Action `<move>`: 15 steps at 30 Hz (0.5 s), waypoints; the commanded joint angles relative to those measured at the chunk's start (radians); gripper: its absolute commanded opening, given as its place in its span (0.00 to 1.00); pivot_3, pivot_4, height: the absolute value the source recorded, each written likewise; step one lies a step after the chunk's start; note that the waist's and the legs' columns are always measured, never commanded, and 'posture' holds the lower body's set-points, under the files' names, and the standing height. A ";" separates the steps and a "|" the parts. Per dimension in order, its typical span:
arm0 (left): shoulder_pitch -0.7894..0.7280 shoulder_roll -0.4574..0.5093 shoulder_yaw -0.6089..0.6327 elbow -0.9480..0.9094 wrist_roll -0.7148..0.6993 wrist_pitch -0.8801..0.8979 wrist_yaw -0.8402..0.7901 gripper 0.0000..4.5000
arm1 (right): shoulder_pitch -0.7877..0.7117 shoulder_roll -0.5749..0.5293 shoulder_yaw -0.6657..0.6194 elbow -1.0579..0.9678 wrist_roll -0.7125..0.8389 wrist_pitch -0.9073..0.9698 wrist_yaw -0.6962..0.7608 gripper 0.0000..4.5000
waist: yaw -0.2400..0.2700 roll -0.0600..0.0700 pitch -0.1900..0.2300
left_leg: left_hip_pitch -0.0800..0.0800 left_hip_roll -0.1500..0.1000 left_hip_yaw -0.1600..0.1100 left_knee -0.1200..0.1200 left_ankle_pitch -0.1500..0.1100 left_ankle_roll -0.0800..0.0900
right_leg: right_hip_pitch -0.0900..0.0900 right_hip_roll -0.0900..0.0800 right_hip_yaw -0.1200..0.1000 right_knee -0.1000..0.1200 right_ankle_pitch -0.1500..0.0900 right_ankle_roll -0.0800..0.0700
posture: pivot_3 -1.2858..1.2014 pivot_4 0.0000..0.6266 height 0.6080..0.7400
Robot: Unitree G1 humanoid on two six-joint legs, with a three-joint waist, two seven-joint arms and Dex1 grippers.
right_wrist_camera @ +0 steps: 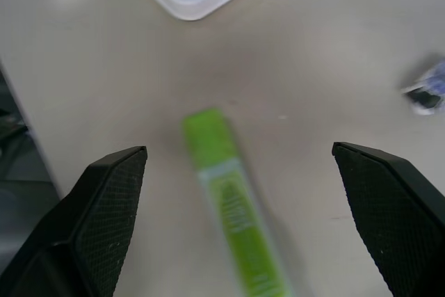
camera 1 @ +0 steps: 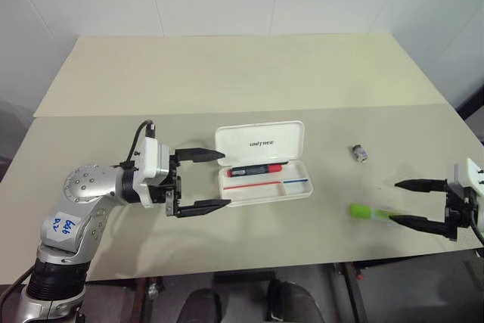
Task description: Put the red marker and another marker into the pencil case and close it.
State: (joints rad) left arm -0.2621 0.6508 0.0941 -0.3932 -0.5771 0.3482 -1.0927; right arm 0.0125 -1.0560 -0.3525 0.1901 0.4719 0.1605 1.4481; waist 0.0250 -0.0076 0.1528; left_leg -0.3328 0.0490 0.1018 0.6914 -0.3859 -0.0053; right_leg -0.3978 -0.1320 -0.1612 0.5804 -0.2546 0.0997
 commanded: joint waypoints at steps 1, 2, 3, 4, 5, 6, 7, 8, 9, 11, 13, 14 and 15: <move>-0.004 0.015 0.005 -0.036 -0.027 0.001 -0.002 1.00 | 0.048 -0.002 -0.057 -0.091 0.027 0.002 0.002 1.00 | -0.001 0.000 0.000 | 0.000 0.000 -0.001 0.000 0.000 0.000 | 0.000 0.000 0.000 0.000 0.000 0.000 | 0.52 0.24 1.00; -0.002 0.018 0.005 -0.033 -0.028 0.000 -0.005 1.00 | 0.064 0.000 -0.055 -0.092 0.017 -0.020 0.013 1.00 | -0.001 0.000 0.000 | 0.001 0.000 -0.001 0.000 0.000 0.000 | 0.001 0.000 0.000 0.000 0.000 0.000 | 0.52 0.24 1.00; -0.001 0.020 0.005 -0.031 -0.028 0.000 -0.007 1.00 | 0.074 -0.001 -0.054 -0.092 0.011 -0.034 0.020 1.00 | -0.001 0.000 0.000 | 0.001 0.000 -0.002 0.000 0.000 0.000 | 0.001 0.000 -0.001 0.000 0.000 0.000 | 0.52 0.24 1.00; -0.001 0.022 0.003 -0.030 -0.028 0.000 -0.009 1.00 | 0.082 -0.004 -0.051 -0.087 0.008 -0.041 0.026 1.00 | 0.000 0.000 0.000 | 0.001 0.000 -0.002 0.000 0.000 0.000 | 0.001 0.000 -0.001 0.000 0.000 0.000 | 0.52 0.24 1.00; -0.002 0.023 0.001 -0.029 -0.027 -0.002 -0.011 1.00 | 0.082 -0.003 -0.047 -0.077 0.007 -0.046 0.026 1.00 | 0.000 0.000 0.000 | 0.000 0.000 -0.002 0.000 0.000 0.000 | 0.001 0.000 -0.001 0.000 0.000 0.000 | 0.52 0.24 1.00; -0.007 0.023 -0.003 -0.027 -0.027 -0.001 -0.012 1.00 | 0.069 -0.004 -0.033 -0.049 -0.001 -0.055 0.030 1.00 | -0.001 0.000 0.000 | 0.000 0.000 -0.003 0.000 0.000 0.000 | 0.001 0.000 -0.001 0.000 0.000 0.000 | 0.52 0.24 1.00; -0.010 0.024 -0.005 -0.025 -0.027 -0.002 -0.014 1.00 | 0.058 -0.004 -0.023 -0.029 -0.007 -0.063 0.033 1.00 | -0.001 0.000 0.000 | 0.000 0.000 -0.002 0.000 0.000 0.000 | 0.001 0.000 0.000 -0.001 0.000 0.000 | 0.52 0.24 1.00; -0.015 0.025 -0.007 -0.023 -0.027 -0.002 -0.014 1.00 | 0.034 0.000 -0.004 0.002 -0.019 -0.074 0.034 1.00 | -0.001 0.000 0.000 | 0.000 0.000 -0.002 0.000 0.000 0.000 | 0.001 0.000 0.000 -0.001 0.000 0.000 | 0.52 0.24 1.00; -0.020 0.026 -0.008 -0.021 -0.027 -0.001 -0.016 1.00 | 0.004 0.006 0.018 0.034 -0.032 -0.087 0.036 1.00 | -0.002 0.000 0.000 | 0.000 0.000 -0.002 0.000 0.000 0.000 | 0.001 0.000 0.000 -0.001 0.000 0.000 | 0.52 0.24 1.00; -0.025 0.035 -0.004 -0.022 -0.029 0.003 -0.021 1.00 | -0.064 0.021 0.066 0.104 -0.063 -0.123 0.043 1.00 | -0.003 0.000 0.000 | 0.000 -0.001 -0.002 0.000 0.000 0.000 | 0.001 0.000 0.000 -0.001 0.000 0.000 | 0.52 0.24 1.00; -0.023 0.048 0.004 -0.021 -0.032 0.004 -0.028 1.00 | -0.117 0.033 0.100 0.161 -0.087 -0.150 0.047 1.00 | -0.004 0.000 0.000 | 0.001 0.000 -0.002 0.000 0.000 0.000 | 0.001 0.001 0.000 -0.001 0.000 0.000 | 0.52 0.24 1.00; -0.019 0.058 0.011 -0.021 -0.034 0.004 -0.033 1.00 | -0.148 0.039 0.118 0.200 -0.102 -0.166 0.052 1.00 | -0.004 0.001 0.000 | 0.001 0.000 -0.002 0.000 0.000 0.000 | 0.001 0.001 -0.001 -0.001 0.000 0.000 | 0.52 0.24 1.00; -0.017 0.065 0.015 -0.016 -0.034 0.002 -0.038 1.00 | -0.173 0.045 0.134 0.230 -0.114 -0.179 0.056 1.00 | -0.003 0.002 0.001 | 0.001 0.000 -0.002 0.000 0.000 0.000 | 0.001 0.002 -0.001 -0.001 0.000 0.000 | 0.52 0.24 1.00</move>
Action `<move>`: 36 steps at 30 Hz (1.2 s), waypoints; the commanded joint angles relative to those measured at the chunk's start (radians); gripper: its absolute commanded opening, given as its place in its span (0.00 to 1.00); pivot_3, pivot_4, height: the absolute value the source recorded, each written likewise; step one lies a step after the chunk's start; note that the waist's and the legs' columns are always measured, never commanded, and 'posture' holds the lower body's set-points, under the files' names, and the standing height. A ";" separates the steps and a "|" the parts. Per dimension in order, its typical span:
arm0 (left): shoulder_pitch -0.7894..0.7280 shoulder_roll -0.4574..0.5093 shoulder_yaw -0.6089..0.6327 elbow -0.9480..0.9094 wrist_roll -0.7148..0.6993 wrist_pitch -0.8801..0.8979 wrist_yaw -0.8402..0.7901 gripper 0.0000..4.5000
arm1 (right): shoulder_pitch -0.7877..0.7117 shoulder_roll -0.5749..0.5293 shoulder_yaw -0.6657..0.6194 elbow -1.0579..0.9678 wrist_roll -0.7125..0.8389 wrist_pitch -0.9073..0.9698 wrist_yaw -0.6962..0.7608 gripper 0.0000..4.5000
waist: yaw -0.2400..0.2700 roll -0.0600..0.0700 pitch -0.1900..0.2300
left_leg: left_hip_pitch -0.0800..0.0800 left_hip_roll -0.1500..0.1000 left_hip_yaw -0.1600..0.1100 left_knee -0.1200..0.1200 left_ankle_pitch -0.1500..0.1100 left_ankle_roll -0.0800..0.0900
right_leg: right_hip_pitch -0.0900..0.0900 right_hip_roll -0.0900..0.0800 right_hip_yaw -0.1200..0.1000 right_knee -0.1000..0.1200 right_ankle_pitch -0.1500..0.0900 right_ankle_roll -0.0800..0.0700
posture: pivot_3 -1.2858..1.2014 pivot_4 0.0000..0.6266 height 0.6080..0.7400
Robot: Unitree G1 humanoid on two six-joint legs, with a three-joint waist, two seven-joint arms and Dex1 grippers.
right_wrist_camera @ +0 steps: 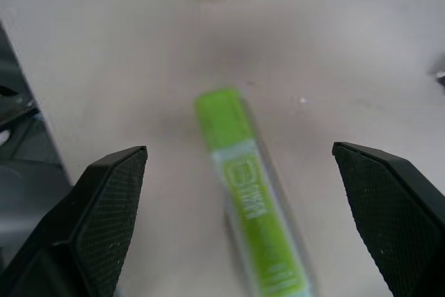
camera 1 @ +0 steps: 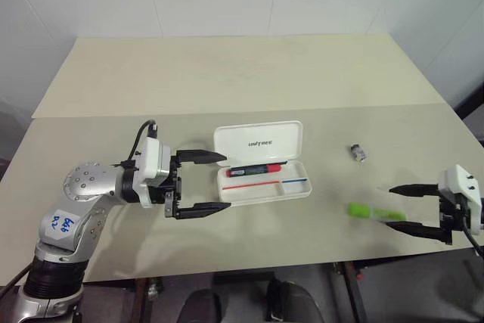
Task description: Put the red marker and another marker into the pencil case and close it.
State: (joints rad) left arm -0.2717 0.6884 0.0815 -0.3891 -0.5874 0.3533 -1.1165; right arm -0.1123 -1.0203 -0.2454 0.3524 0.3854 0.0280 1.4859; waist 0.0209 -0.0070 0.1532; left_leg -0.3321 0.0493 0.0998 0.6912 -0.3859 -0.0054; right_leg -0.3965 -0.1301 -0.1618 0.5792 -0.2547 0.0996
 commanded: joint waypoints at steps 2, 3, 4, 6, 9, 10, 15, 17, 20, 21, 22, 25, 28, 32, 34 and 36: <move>0.001 0.045 0.044 -0.018 -0.029 -0.004 -0.023 1.00 | -0.101 0.023 0.060 0.141 -0.054 -0.076 0.030 1.00 | 0.001 0.001 0.001 | 0.000 0.000 0.000 0.000 0.000 0.000 | 0.000 0.000 0.000 0.000 0.000 0.000 | 0.52 0.24 1.00; 0.009 0.057 0.053 -0.015 -0.029 -0.008 -0.031 1.00 | -0.123 0.030 0.078 0.174 -0.067 -0.092 0.037 1.00 | 0.002 0.002 0.001 | -0.001 0.000 0.000 0.000 0.000 0.000 | 0.000 0.000 0.000 -0.001 0.000 0.000 | 0.52 0.24 1.00; 0.017 0.069 0.062 -0.015 -0.030 -0.009 -0.037 1.00 | -0.139 0.036 0.092 0.204 -0.077 -0.105 0.045 1.00 | 0.002 0.002 0.001 | -0.001 0.000 0.000 0.000 0.000 0.000 | 0.000 0.000 0.000 -0.002 0.000 0.000 | 0.52 0.24 1.00; 0.030 0.091 0.082 -0.005 -0.027 -0.016 -0.054 1.00 | -0.157 0.045 0.117 0.246 -0.092 -0.123 0.061 1.00 | 0.002 0.002 0.001 | -0.001 0.000 0.000 0.000 0.000 0.000 | 0.000 0.000 0.000 -0.002 0.000 0.000 | 0.52 0.24 1.00; 0.048 0.123 0.107 0.021 -0.016 -0.029 -0.078 1.00 | -0.162 0.053 0.143 0.291 -0.113 -0.162 0.075 1.00 | 0.002 0.003 0.002 | -0.002 0.000 0.000 0.000 0.000 0.000 | 0.000 0.000 -0.001 -0.004 0.000 0.000 | 0.52 0.24 1.00; 0.055 0.132 0.115 0.029 -0.013 -0.035 -0.083 1.00 | -0.160 0.055 0.148 0.301 -0.117 -0.175 0.079 1.00 | 0.002 0.003 0.002 | -0.002 0.000 0.000 0.000 0.000 0.000 | 0.000 0.000 0.000 -0.004 0.000 0.000 | 0.52 0.24 1.00; 0.090 0.160 0.153 0.054 -0.008 -0.057 -0.096 1.00 | -0.130 0.050 0.164 0.354 -0.139 -0.236 0.094 0.96 | 0.003 0.003 0.002 | -0.001 0.000 -0.001 0.000 0.000 0.000 | 0.001 0.000 0.000 -0.004 0.000 0.000 | 0.52 0.24 1.00; 0.101 0.165 0.159 0.056 -0.007 -0.066 -0.098 1.00 | -0.130 0.048 0.166 0.391 -0.149 -0.270 0.091 0.87 | 0.004 0.003 0.002 | -0.001 0.000 -0.001 0.000 0.000 0.000 | 0.002 0.000 0.000 -0.004 0.000 0.000 | 0.52 0.24 1.00; 0.115 0.169 0.167 0.055 -0.002 -0.076 -0.102 1.00 | -0.138 0.056 0.158 0.442 -0.151 -0.345 0.080 0.65 | 0.004 0.003 0.001 | -0.001 0.000 -0.002 0.000 0.000 0.000 | 0.002 0.000 0.000 -0.004 0.000 0.000 | 0.52 0.24 1.00; 0.116 0.170 0.168 0.056 -0.001 -0.079 -0.102 1.00 | -0.145 0.063 0.153 0.450 -0.147 -0.365 0.074 0.57 | 0.004 0.003 0.001 | -0.001 0.000 -0.003 0.000 0.000 0.000 | 0.002 0.000 0.000 -0.004 0.000 0.000 | 0.52 0.24 1.00; 0.117 0.171 0.168 0.057 0.000 -0.081 -0.102 1.00 | -0.150 0.070 0.150 0.453 -0.140 -0.374 0.071 0.49 | 0.004 0.003 0.001 | -0.001 0.000 -0.003 0.000 0.000 0.000 | 0.002 0.000 0.000 -0.004 0.000 0.000 | 0.52 0.24 1.00; 0.112 0.172 0.164 0.064 0.002 -0.090 -0.103 1.00 | -0.163 0.083 0.148 0.459 -0.134 -0.396 0.067 0.26 | 0.001 0.002 0.001 | -0.001 0.000 -0.003 -0.001 0.000 0.000 | 0.002 0.000 0.000 -0.004 0.000 0.000 | 0.52 0.24 1.00; 0.097 0.168 0.151 0.079 0.009 -0.104 -0.106 1.00 | -0.163 0.096 0.150 0.436 -0.133 -0.407 0.054 0.24 | -0.001 0.002 0.001 | -0.001 0.000 -0.003 0.000 0.000 0.000 | 0.002 0.001 0.000 -0.004 0.000 0.000 | 0.52 0.24 1.00; 0.090 0.163 0.140 0.096 0.020 -0.125 -0.112 1.00 | -0.170 0.114 0.137 0.356 -0.101 -0.398 0.057 0.24 | -0.005 0.002 0.001 | 0.000 0.001 -0.003 0.000 0.000 -0.001 | 0.002 0.002 0.000 -0.003 0.000 0.000 | 0.52 0.24 1.00; 0.078 0.138 0.143 0.122 0.045 -0.186 -0.102 1.00 | -0.205 0.108 0.146 0.304 -0.101 -0.428 0.084 0.24 | -0.010 0.003 0.002 | 0.000 0.001 -0.003 0.000 0.000 -0.001 | 0.002 0.002 0.001 -0.003 0.000 0.000 | 0.52 0.24 1.00; 0.071 0.125 0.144 0.155 0.059 -0.216 -0.097 1.00 | -0.235 0.084 0.183 0.261 -0.102 -0.475 0.120 0.24 | -0.021 0.007 0.003 | 0.000 0.001 -0.003 0.000 0.000 -0.001 | 0.002 0.002 0.001 -0.003 0.000 0.000 | 0.52 0.24 1.00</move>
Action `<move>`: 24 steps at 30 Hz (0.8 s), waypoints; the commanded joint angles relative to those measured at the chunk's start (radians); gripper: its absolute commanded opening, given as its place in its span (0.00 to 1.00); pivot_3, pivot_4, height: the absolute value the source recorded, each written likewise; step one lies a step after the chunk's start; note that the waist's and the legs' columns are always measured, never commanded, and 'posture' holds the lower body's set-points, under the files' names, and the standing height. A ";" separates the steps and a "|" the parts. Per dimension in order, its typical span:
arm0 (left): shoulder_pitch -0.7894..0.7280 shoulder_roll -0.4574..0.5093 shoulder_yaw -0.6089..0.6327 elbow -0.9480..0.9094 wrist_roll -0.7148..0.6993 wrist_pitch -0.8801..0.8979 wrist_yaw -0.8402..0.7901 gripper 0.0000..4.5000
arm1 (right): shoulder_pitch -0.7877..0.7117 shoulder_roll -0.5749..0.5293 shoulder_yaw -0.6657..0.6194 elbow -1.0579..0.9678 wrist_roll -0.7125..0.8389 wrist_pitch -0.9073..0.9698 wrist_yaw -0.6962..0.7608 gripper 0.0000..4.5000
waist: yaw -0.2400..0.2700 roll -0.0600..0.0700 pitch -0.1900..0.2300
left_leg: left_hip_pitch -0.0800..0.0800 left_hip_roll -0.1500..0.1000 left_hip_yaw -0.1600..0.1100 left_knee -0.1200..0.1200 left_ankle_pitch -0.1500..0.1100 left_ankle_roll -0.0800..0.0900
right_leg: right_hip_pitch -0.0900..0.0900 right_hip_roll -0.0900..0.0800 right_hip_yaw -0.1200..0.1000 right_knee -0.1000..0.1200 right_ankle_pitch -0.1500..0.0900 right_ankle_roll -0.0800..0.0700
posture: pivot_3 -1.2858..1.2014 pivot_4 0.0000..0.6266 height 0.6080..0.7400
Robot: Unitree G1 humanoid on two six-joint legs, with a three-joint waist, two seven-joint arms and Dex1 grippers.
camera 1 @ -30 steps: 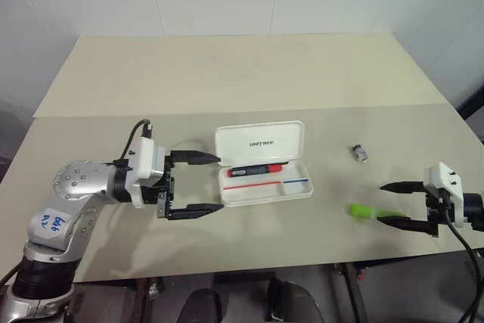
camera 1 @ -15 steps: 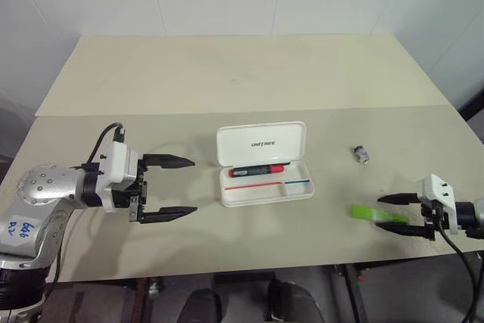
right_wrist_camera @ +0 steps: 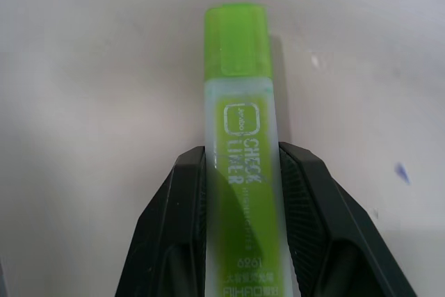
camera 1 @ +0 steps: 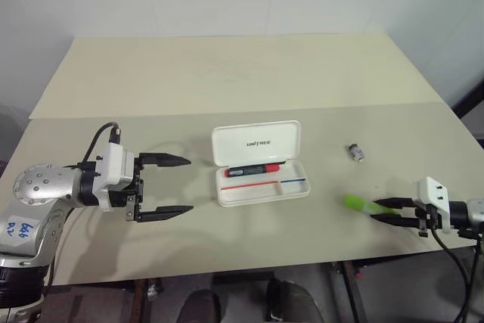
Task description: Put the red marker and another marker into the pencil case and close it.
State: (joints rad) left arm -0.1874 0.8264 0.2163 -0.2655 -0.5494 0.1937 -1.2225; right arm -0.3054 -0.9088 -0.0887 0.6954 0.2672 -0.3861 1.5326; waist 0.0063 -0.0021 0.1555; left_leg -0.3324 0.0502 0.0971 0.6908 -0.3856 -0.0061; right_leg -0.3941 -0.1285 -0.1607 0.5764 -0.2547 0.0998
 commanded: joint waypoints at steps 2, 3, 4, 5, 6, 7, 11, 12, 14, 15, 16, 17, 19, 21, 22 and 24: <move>-0.005 -0.010 0.009 0.065 0.037 -0.083 -0.005 1.00 | -0.081 -0.037 0.054 -0.120 0.034 -0.061 0.082 0.24 | -0.014 0.002 0.001 | 0.000 0.000 0.001 0.000 0.000 0.000 | 0.000 0.000 0.001 0.000 0.000 0.000 | 0.52 0.24 1.00; -0.002 -0.009 0.008 0.074 0.041 -0.093 -0.009 1.00 | -0.091 -0.038 0.060 -0.128 0.040 -0.058 0.082 0.24 | -0.014 0.002 0.001 | 0.001 0.000 0.001 0.000 0.000 0.000 | 0.000 0.000 0.001 0.000 0.000 0.000 | 0.52 0.24 1.00; 0.001 -0.009 0.008 0.087 0.046 -0.104 -0.012 1.00 | -0.122 -0.022 0.064 -0.159 0.053 -0.035 0.082 0.24 | -0.013 0.002 0.001 | 0.000 0.000 0.001 -0.001 0.000 0.000 | -0.001 0.000 0.000 0.000 0.000 0.000 | 0.52 0.24 1.00; 0.004 -0.010 0.009 0.100 0.052 -0.115 -0.013 1.00 | -0.152 -0.002 0.075 -0.208 0.072 0.003 0.082 0.24 | -0.012 0.003 0.001 | 0.000 0.000 0.001 -0.001 0.000 0.000 | -0.001 0.000 0.000 0.000 0.000 0.000 | 0.52 0.24 1.00; 0.002 -0.011 0.008 0.113 0.057 -0.124 -0.014 1.00 | -0.177 0.013 0.084 -0.241 0.084 0.031 0.081 0.24 | -0.011 0.003 0.002 | 0.000 0.000 0.001 -0.001 0.000 0.000 | -0.002 0.000 0.000 0.000 0.000 0.000 | 0.52 0.24 1.00; 0.005 -0.011 0.009 0.121 0.061 -0.132 -0.014 1.00 | -0.195 0.025 0.101 -0.280 0.091 0.052 0.080 0.24 | -0.011 0.003 0.002 | -0.001 0.000 0.001 -0.001 0.000 0.000 | -0.002 0.000 0.000 0.000 0.000 0.000 | 0.52 0.24 1.00; 0.012 -0.017 0.006 0.122 0.067 -0.144 -0.005 1.00 | -0.247 0.083 0.170 -0.416 0.120 0.153 0.066 0.24 | -0.003 0.003 0.002 | -0.002 0.000 0.000 -0.002 0.000 0.000 | -0.003 0.000 -0.001 0.000 0.000 0.000 | 0.52 0.24 1.00; 0.014 -0.019 0.005 0.120 0.068 -0.145 -0.003 1.00 | -0.259 0.098 0.184 -0.440 0.124 0.177 0.062 0.24 | -0.003 0.003 0.002 | -0.002 0.000 -0.001 -0.002 0.000 0.000 | -0.003 -0.001 -0.001 0.000 0.000 0.000 | 0.52 0.24 1.00; 0.020 -0.023 0.003 0.108 0.070 -0.143 0.005 1.00 | -0.288 0.143 0.222 -0.469 0.123 0.202 0.062 0.24 | -0.003 0.003 0.002 | -0.002 -0.001 -0.001 -0.002 0.000 0.000 | -0.003 -0.001 -0.001 0.000 0.000 0.000 | 0.52 0.24 1.00; 0.024 -0.025 0.002 0.102 0.070 -0.142 0.009 1.00 | -0.300 0.162 0.241 -0.475 0.118 0.211 0.061 0.24 | -0.004 0.003 0.002 | -0.002 -0.001 -0.001 -0.002 0.000 0.000 | -0.003 -0.001 -0.001 0.000 0.000 0.000 | 0.52 0.24 1.00; 0.026 -0.026 0.001 0.100 0.071 -0.141 0.013 1.00 | -0.314 0.180 0.255 -0.472 0.114 0.212 0.067 0.24 | -0.004 0.003 0.002 | -0.002 -0.001 -0.001 -0.002 0.000 0.000 | -0.003 -0.001 -0.001 0.000 0.000 0.000 | 0.52 0.24 1.00; 0.030 -0.027 0.002 0.093 0.070 -0.140 0.017 1.00 | -0.325 0.198 0.271 -0.466 0.107 0.214 0.067 0.24 | -0.004 0.003 0.002 | -0.002 -0.002 -0.001 -0.002 0.000 0.000 | -0.003 -0.001 -0.001 0.000 0.000 0.000 | 0.52 0.24 1.00; 0.037 -0.029 0.001 0.081 0.069 -0.137 0.027 1.00 | -0.352 0.244 0.306 -0.431 0.087 0.194 0.068 0.24 | -0.007 0.003 0.002 | -0.002 -0.002 -0.001 -0.003 0.000 0.000 | -0.003 -0.001 -0.001 0.000 0.000 0.000 | 0.52 0.24 1.00; 0.046 -0.030 0.002 0.071 0.067 -0.135 0.037 1.00 | -0.387 0.300 0.335 -0.389 0.064 0.164 0.056 0.24 | -0.011 0.003 0.002 | -0.002 -0.001 0.000 -0.004 0.000 0.000 | -0.003 -0.001 -0.002 0.000 0.000 0.000 | 0.52 0.24 1.00; 0.048 -0.029 0.002 0.068 0.066 -0.134 0.040 1.00 | -0.399 0.318 0.341 -0.374 0.057 0.157 0.050 0.24 | -0.011 0.003 0.002 | -0.001 -0.001 0.000 -0.005 0.000 0.000 | -0.004 -0.001 -0.002 0.000 0.000 0.000 | 0.52 0.24 1.00; 0.051 -0.029 0.001 0.064 0.065 -0.132 0.048 1.00 | -0.427 0.356 0.355 -0.345 0.041 0.151 0.039 0.24 | -0.010 0.003 0.002 | -0.001 -0.001 0.000 -0.005 0.000 0.000 | -0.004 -0.001 -0.002 0.000 0.000 0.000 | 0.52 0.24 1.00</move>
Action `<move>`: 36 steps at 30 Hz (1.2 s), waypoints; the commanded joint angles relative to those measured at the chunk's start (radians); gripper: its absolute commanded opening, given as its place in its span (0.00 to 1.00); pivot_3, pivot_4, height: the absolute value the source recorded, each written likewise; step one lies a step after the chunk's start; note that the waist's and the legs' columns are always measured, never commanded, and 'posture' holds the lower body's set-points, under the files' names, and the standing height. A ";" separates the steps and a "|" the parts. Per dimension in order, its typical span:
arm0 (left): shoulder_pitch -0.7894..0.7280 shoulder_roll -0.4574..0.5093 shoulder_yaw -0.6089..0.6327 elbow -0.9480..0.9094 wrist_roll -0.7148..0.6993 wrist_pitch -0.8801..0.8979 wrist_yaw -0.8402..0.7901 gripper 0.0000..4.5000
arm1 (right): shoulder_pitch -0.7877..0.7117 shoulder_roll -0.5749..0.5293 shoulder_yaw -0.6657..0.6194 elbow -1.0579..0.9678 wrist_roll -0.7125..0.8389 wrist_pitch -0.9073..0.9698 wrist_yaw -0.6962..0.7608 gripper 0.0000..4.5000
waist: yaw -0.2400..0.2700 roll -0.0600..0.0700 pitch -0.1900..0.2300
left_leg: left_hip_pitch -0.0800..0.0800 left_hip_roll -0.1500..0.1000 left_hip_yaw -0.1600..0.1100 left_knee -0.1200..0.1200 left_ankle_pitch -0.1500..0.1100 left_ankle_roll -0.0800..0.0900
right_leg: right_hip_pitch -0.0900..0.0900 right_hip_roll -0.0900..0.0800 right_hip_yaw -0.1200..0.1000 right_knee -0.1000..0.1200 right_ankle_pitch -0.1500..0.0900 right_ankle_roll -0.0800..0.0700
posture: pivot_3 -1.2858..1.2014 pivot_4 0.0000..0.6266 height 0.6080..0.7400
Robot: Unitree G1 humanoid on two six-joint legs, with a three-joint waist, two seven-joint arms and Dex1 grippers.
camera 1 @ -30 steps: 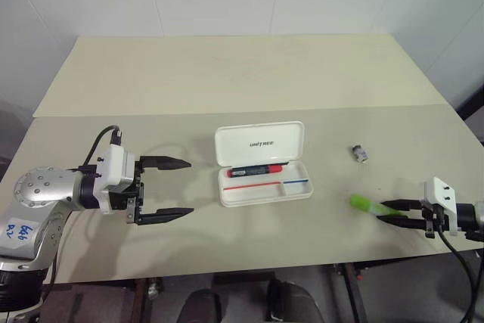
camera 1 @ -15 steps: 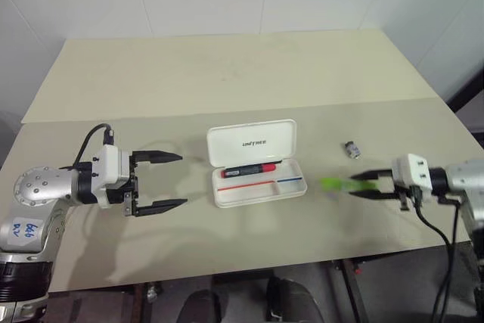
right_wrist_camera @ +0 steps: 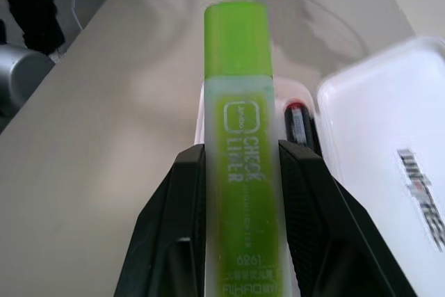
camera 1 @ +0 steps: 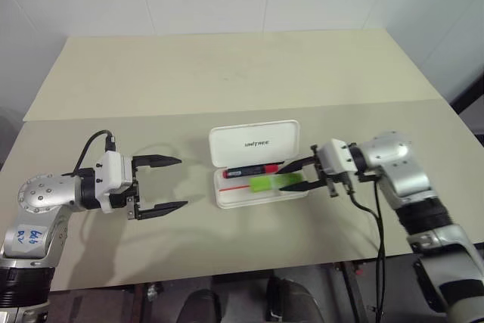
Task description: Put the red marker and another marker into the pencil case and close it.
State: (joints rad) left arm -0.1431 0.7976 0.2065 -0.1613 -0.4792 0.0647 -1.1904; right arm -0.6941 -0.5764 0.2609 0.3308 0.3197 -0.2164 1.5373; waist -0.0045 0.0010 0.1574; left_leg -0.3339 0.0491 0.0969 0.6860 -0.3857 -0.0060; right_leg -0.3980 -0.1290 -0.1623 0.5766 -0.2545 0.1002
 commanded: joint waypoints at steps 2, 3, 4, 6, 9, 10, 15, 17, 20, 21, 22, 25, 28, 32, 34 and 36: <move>0.019 -0.002 0.015 -0.055 -0.008 0.001 0.026 1.00 | -0.065 0.069 0.030 0.045 -0.039 -0.022 0.019 0.24 | 0.001 0.000 0.000 | 0.000 0.000 0.000 0.000 0.000 0.000 | 0.000 0.000 0.000 0.001 0.000 0.000 | 0.52 0.24 1.00; 0.024 -0.003 0.016 -0.062 -0.009 0.003 0.031 1.00 | -0.075 0.085 0.040 0.057 -0.052 -0.019 0.015 0.24 | 0.000 0.000 0.000 | 0.000 0.000 0.000 0.000 0.000 0.000 | 0.000 0.000 0.000 0.001 0.000 0.000 | 0.52 0.24 1.00; 0.026 -0.004 0.014 -0.067 -0.008 0.005 0.036 1.00 | -0.082 0.096 0.049 0.066 -0.061 -0.014 0.020 0.24 | -0.001 0.000 0.000 | 0.000 0.000 0.001 0.000 0.000 0.000 | 0.000 0.000 0.000 0.001 0.000 0.000 | 0.52 0.24 1.00; 0.029 -0.006 0.012 -0.074 -0.009 0.008 0.045 1.00 | -0.094 0.116 0.066 0.089 -0.086 -0.016 0.021 0.24 | 0.001 0.000 0.000 | 0.000 0.000 0.000 0.000 0.000 0.000 | -0.001 0.000 0.000 0.001 0.000 0.000 | 0.52 0.24 1.00; 0.034 -0.010 0.009 -0.080 -0.010 0.009 0.057 1.00 | -0.109 0.142 0.083 0.124 -0.124 -0.018 0.009 0.24 | 0.002 0.000 0.000 | 0.000 0.000 0.000 -0.001 0.000 0.000 | -0.001 0.000 0.000 0.001 0.000 0.000 | 0.52 0.24 1.00; 0.035 -0.012 0.007 -0.082 -0.010 0.009 0.061 1.00 | -0.115 0.150 0.088 0.137 -0.135 -0.019 0.004 0.24 | 0.001 0.000 0.000 | 0.000 0.000 0.000 -0.001 0.000 0.000 | -0.001 0.000 0.000 0.001 0.000 0.000 | 0.52 0.24 1.00; 0.037 -0.017 0.006 -0.087 -0.011 0.011 0.072 1.00 | -0.138 0.162 0.101 0.193 -0.193 -0.014 -0.014 0.24 | 0.000 0.000 0.000 | 0.000 0.000 0.000 -0.001 0.000 0.000 | -0.001 0.000 0.000 0.001 0.000 0.000 | 0.52 0.24 1.00; 0.038 -0.018 0.005 -0.089 -0.011 0.012 0.076 1.00 | -0.152 0.164 0.103 0.218 -0.217 -0.007 -0.028 0.24 | 0.000 0.000 0.000 | 0.000 0.000 0.000 -0.001 0.000 0.000 | -0.001 0.000 0.000 0.001 0.000 0.000 | 0.52 0.24 1.00; 0.036 -0.021 0.001 -0.093 -0.008 0.014 0.083 1.00 | -0.172 0.171 0.101 0.233 -0.234 -0.003 -0.041 0.24 | -0.002 0.000 0.000 | 0.000 0.000 0.001 -0.001 0.000 0.000 | -0.001 0.000 0.000 0.001 0.000 0.000 | 0.52 0.24 1.00; 0.036 -0.021 0.001 -0.094 -0.008 0.014 0.085 1.00 | -0.178 0.173 0.102 0.231 -0.241 0.017 -0.049 0.32 | -0.002 0.000 0.000 | 0.000 0.000 0.001 -0.001 0.000 0.000 | -0.001 0.000 0.000 0.001 0.000 0.000 | 0.52 0.24 1.00; 0.035 -0.021 0.000 -0.093 -0.008 0.013 0.086 1.00 | -0.184 0.181 0.097 0.234 -0.245 0.003 -0.063 0.41 | -0.002 0.000 0.000 | 0.001 0.000 0.001 -0.001 0.000 0.000 | -0.001 0.000 0.001 0.001 0.000 0.000 | 0.52 0.24 1.00; 0.027 -0.023 -0.001 -0.088 -0.007 0.012 0.089 1.00 | -0.193 0.199 0.086 0.215 -0.233 0.045 -0.069 0.63 | -0.003 0.000 0.000 | 0.001 0.000 0.001 -0.001 0.000 0.000 | -0.001 0.001 0.000 0.001 0.000 0.000 | 0.52 0.24 1.00; 0.024 -0.024 -0.001 -0.084 -0.006 0.011 0.088 1.00 | -0.195 0.205 0.082 0.187 -0.222 0.084 -0.058 0.87 | -0.002 0.001 0.000 | 0.000 0.000 0.001 -0.001 0.000 0.000 | -0.001 0.001 0.000 0.001 0.000 0.000 | 0.52 0.24 1.00; 0.018 -0.028 -0.006 -0.075 -0.002 0.004 0.087 1.00 | -0.192 0.207 0.075 0.110 -0.196 0.148 -0.052 0.99 | -0.002 0.001 0.000 | 0.000 0.000 0.001 -0.002 0.000 0.000 | -0.002 0.001 0.000 0.001 0.000 0.000 | 0.52 0.24 1.00; 0.016 -0.031 -0.007 -0.072 -0.001 0.003 0.087 1.00 | -0.188 0.201 0.068 0.075 -0.183 0.177 -0.055 0.99 | -0.002 0.001 0.000 | 0.000 0.000 0.001 -0.002 0.000 -0.001 | -0.002 0.001 0.000 0.001 0.000 0.000 | 0.52 0.24 1.00; 0.015 -0.033 -0.007 -0.071 -0.001 0.003 0.086 1.00 | -0.184 0.197 0.062 0.049 -0.173 0.201 -0.059 0.99 | -0.002 0.000 0.000 | 0.000 0.000 0.001 -0.002 0.000 0.000 | -0.002 0.001 0.000 0.001 0.000 0.000 | 0.52 0.24 1.00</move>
State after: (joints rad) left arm -0.1144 0.7655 0.1951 -0.2219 -0.4793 0.0826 -1.1072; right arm -0.8623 -0.3721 0.3490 0.4269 0.1177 -0.0346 1.4774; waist -0.0066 0.0015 0.1577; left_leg -0.3343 0.0491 0.0975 0.6838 -0.3855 -0.0065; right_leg -0.4005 -0.1284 -0.1621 0.5780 -0.2546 0.1001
